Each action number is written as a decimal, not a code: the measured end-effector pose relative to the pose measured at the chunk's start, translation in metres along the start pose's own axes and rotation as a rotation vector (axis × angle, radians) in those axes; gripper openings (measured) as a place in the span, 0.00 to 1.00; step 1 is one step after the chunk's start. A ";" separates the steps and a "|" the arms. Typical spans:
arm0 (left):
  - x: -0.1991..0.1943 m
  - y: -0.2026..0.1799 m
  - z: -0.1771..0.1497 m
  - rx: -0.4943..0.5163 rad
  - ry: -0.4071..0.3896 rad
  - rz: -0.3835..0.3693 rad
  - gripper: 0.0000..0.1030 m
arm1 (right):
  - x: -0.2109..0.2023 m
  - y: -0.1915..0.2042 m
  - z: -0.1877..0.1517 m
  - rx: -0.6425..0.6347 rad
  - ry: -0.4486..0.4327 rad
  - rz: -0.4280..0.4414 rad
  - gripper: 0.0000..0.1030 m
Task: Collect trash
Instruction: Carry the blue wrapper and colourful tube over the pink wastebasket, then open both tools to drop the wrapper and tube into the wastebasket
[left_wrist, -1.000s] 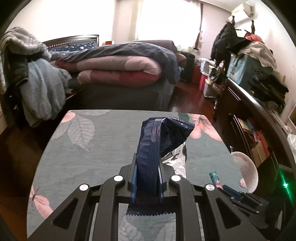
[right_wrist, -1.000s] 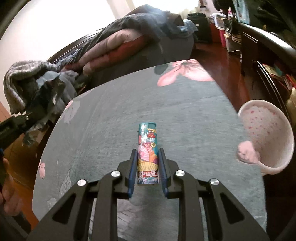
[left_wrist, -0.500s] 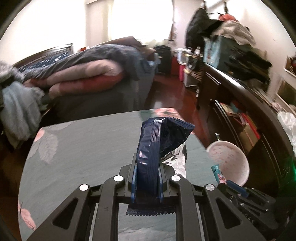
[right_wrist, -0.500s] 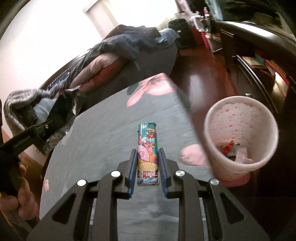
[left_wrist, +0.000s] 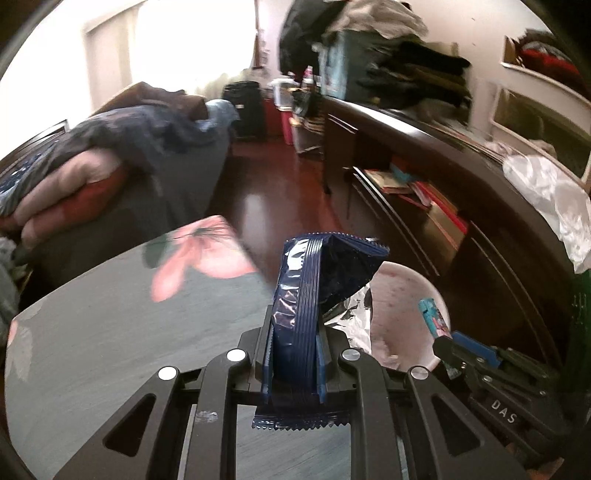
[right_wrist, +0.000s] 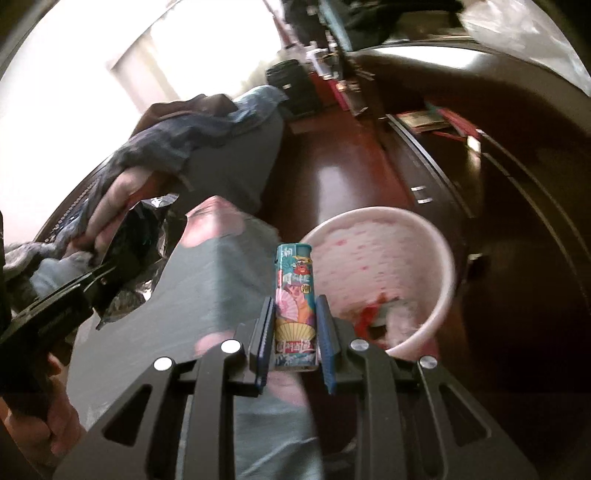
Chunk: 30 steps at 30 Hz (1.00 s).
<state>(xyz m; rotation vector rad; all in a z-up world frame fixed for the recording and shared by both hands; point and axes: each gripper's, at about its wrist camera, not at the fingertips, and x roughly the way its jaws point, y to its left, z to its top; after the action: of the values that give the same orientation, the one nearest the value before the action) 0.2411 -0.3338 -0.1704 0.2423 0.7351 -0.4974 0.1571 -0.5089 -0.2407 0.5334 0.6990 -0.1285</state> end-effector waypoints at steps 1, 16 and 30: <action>0.008 -0.009 0.002 0.016 0.007 -0.009 0.17 | 0.002 -0.007 0.002 0.004 -0.002 -0.011 0.23; 0.084 -0.052 0.007 0.053 0.105 -0.027 0.25 | 0.058 -0.053 0.013 0.006 0.033 -0.124 0.24; 0.094 -0.045 0.011 -0.010 0.099 -0.039 0.73 | 0.069 -0.057 0.013 -0.036 0.027 -0.209 0.46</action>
<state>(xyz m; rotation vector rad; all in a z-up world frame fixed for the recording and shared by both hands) 0.2838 -0.4097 -0.2298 0.2452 0.8395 -0.5210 0.2010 -0.5603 -0.3008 0.4268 0.7809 -0.3042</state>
